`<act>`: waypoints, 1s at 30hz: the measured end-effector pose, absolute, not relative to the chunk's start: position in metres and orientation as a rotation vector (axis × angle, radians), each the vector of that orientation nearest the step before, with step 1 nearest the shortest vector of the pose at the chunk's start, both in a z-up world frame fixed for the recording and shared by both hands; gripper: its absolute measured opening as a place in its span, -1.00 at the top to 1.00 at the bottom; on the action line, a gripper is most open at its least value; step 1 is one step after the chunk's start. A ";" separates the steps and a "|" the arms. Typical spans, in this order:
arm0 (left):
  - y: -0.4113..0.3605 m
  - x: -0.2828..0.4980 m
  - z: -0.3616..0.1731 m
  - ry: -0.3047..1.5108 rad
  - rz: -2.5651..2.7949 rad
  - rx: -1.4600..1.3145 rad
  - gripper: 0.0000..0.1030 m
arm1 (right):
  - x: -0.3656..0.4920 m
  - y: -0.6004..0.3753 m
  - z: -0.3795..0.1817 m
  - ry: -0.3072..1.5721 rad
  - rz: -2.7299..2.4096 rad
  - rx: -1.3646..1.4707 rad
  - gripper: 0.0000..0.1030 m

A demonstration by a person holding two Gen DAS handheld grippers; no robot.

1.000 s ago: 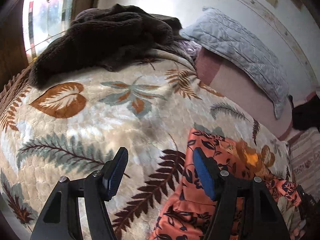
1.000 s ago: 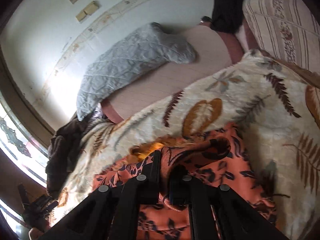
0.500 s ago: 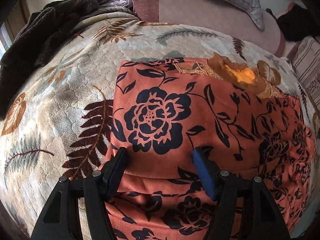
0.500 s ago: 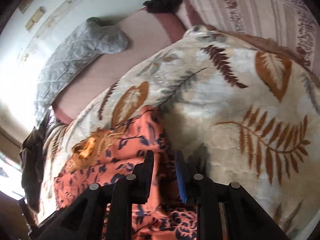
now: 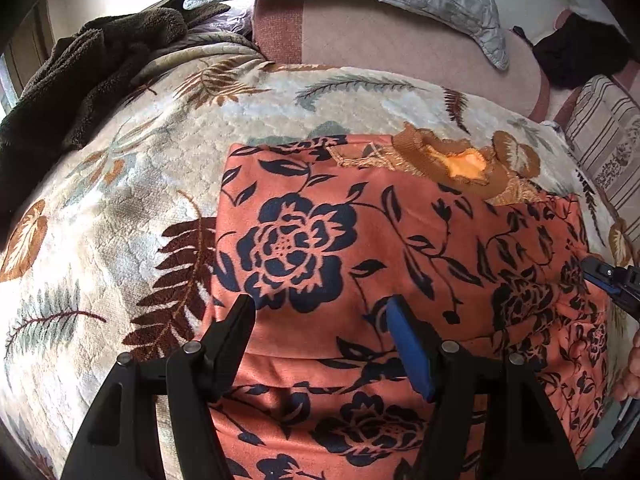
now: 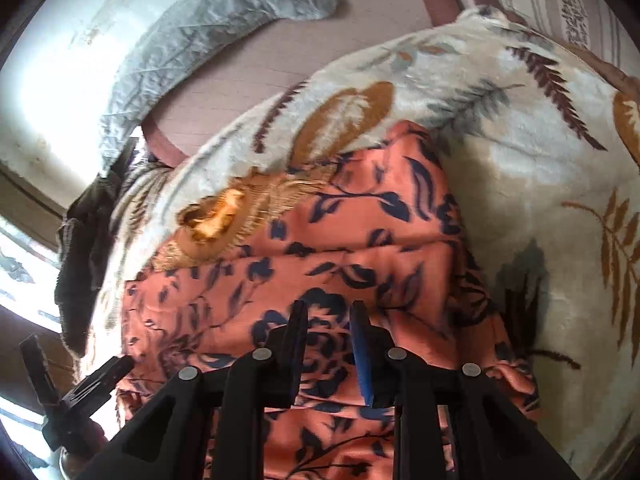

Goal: Fold small clothes

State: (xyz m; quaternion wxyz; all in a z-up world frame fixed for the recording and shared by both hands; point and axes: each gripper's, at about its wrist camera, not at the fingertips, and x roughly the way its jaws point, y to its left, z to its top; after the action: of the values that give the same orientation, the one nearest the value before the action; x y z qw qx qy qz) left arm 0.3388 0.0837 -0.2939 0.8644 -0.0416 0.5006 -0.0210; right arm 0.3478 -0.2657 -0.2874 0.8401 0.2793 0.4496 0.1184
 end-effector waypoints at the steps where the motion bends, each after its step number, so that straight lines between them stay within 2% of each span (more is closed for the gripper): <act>1: 0.078 0.338 -0.293 1.048 -0.064 -0.074 -0.34 | 0.349 -0.256 -0.283 0.939 0.302 0.591 0.52; 4: 0.060 0.340 -0.303 1.082 -0.085 0.001 -0.34 | 0.360 -0.215 -0.286 0.997 0.409 0.511 0.52; 7: 0.053 0.340 -0.313 1.118 -0.082 0.064 -0.34 | 0.366 -0.179 -0.309 1.181 0.434 0.377 0.49; 12: 0.072 0.341 -0.301 1.095 -0.113 -0.042 -0.34 | 0.365 -0.204 -0.280 1.040 0.408 0.438 0.51; 15: 0.084 0.346 -0.294 1.054 -0.075 -0.072 -0.34 | 0.375 -0.234 -0.281 0.998 0.264 0.481 0.51; 20: 0.082 0.359 -0.312 1.097 0.004 0.023 -0.34 | 0.397 -0.254 -0.314 1.064 0.202 0.523 0.55; 30: 0.094 0.347 -0.301 1.051 0.071 0.062 -0.41 | 0.348 -0.278 -0.276 0.978 0.131 0.440 0.55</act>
State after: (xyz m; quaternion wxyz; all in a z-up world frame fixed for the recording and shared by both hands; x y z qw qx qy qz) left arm 0.3473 0.0937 -0.3007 0.8640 0.0296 0.5015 0.0340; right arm 0.3484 -0.2781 -0.2762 0.8576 0.2096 0.4654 0.0626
